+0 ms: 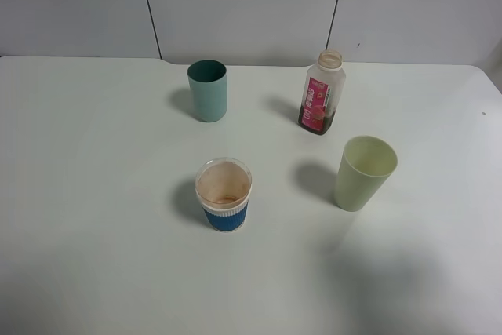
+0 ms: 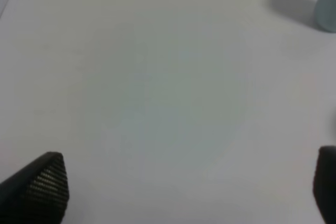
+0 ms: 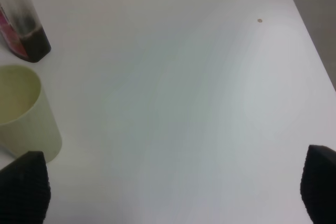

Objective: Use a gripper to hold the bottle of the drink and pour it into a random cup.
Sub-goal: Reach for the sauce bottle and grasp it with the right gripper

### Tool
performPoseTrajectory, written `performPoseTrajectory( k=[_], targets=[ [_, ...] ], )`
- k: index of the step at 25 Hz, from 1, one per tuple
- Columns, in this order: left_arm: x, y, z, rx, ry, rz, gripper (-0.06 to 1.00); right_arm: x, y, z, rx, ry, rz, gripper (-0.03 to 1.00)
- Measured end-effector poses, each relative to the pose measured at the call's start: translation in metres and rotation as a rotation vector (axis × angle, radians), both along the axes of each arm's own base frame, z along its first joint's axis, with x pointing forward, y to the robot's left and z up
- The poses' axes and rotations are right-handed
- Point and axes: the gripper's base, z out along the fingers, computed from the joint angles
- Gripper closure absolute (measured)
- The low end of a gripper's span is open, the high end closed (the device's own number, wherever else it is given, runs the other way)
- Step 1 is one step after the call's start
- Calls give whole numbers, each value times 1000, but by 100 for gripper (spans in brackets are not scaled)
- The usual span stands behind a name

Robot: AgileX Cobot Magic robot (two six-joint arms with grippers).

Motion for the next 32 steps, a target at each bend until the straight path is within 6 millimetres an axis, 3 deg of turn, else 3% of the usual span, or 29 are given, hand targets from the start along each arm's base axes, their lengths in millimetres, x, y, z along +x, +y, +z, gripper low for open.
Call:
performPoseTrajectory(
  k=[18,27,32],
  targets=[
    [0,0,0,0,0,0,2,5,-1,7,-6,31,-5,3],
    [0,0,0,0,0,0,2,42,-10,51,-89,111,-50,3],
    [0,0,0,0,0,0,2,78,-11,52,-104,173,-39,4]
  ],
)
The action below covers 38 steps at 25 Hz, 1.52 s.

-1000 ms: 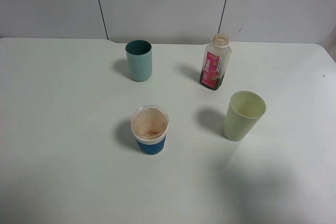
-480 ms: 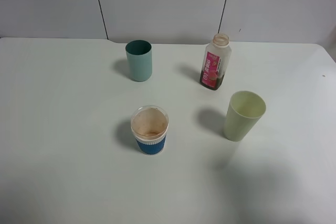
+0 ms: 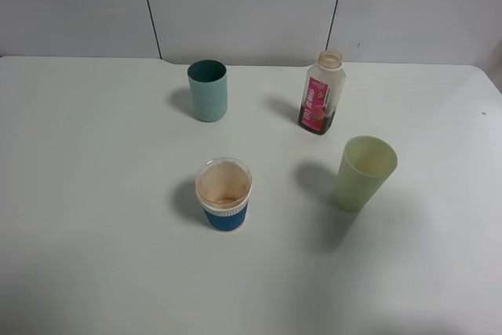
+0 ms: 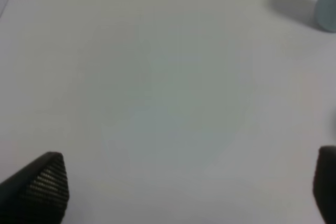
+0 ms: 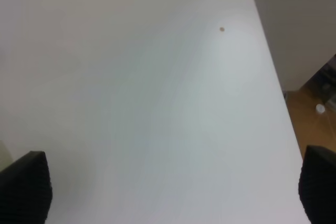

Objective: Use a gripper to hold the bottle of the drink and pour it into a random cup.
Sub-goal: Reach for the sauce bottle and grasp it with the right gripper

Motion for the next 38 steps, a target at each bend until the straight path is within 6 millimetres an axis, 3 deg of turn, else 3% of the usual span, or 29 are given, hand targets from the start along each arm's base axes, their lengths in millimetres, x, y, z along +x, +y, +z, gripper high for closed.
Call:
performPoseTrajectory(
  k=[12,22,27,35,38],
  targets=[
    [0,0,0,0,0,0,2,101,-2,-29,-39,100,55,4],
    [0,0,0,0,0,0,2,157,-7,-60,-30,70,-9,4],
    [0,0,0,0,0,0,2,174,1,-70,-79,37,6,4],
    [0,0,0,0,0,0,2,179,23,-94,-88,-33,248,4],
    [0,0,0,0,0,0,2,184,22,-105,-66,-7,299,4]
  ],
)
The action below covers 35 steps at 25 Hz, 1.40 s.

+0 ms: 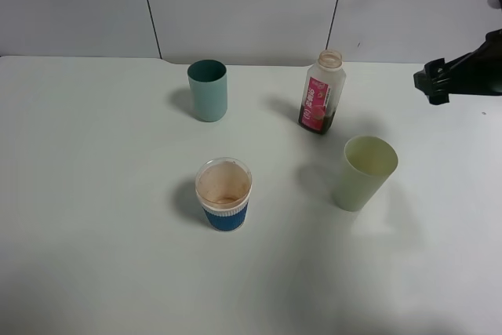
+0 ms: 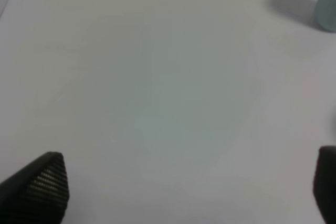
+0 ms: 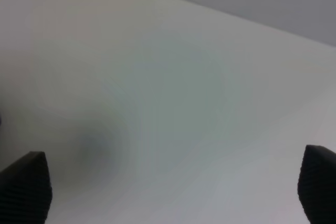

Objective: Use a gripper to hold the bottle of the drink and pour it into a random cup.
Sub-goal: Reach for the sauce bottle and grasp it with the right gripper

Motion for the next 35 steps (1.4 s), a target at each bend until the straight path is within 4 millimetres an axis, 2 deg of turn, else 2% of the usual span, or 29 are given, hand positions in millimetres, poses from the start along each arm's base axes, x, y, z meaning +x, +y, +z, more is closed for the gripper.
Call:
performPoseTrajectory(
  k=[3,9,17,26,35],
  targets=[
    [0,0,0,0,0,0,2,6,-3,-16,30,57,24,4],
    [0,0,0,0,0,0,2,18,3,-43,12,143,149,4],
    [0,0,0,0,0,0,2,47,9,-57,13,167,256,4],
    [0,0,0,0,0,0,2,71,18,-77,52,203,367,4],
    [0,0,0,0,0,0,2,97,37,-88,79,199,465,4]
  ],
)
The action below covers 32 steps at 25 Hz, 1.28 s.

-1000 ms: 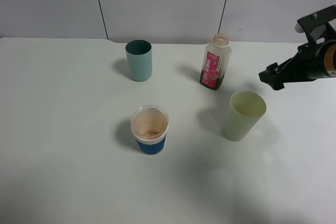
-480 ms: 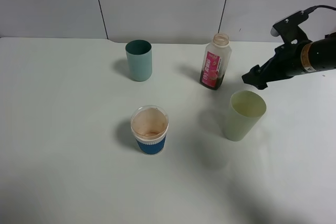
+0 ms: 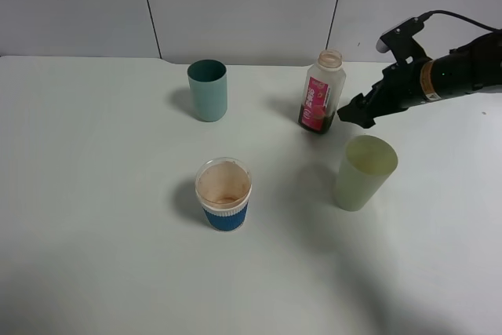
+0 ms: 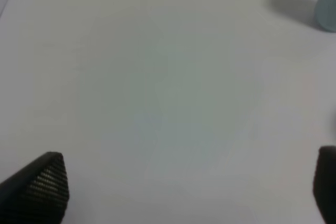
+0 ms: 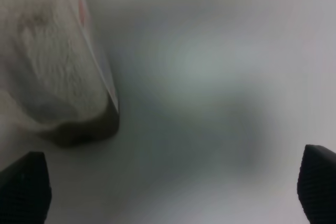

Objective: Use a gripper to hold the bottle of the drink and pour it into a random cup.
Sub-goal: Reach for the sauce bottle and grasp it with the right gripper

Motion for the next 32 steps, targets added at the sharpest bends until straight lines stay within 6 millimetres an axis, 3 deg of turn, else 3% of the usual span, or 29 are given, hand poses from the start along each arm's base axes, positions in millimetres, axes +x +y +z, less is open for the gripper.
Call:
performPoseTrajectory(
  k=[10,20,27,32],
  targets=[
    [0,0,0,0,0,0,2,22,46,-17,-12,-1,107,4],
    [0,0,0,0,0,0,2,21,51,-20,-26,-12,142,5],
    [0,0,0,0,0,0,2,16,75,-19,1,-9,163,5],
    [0,0,0,0,0,0,2,17,81,-21,-49,-4,62,5]
  ],
)
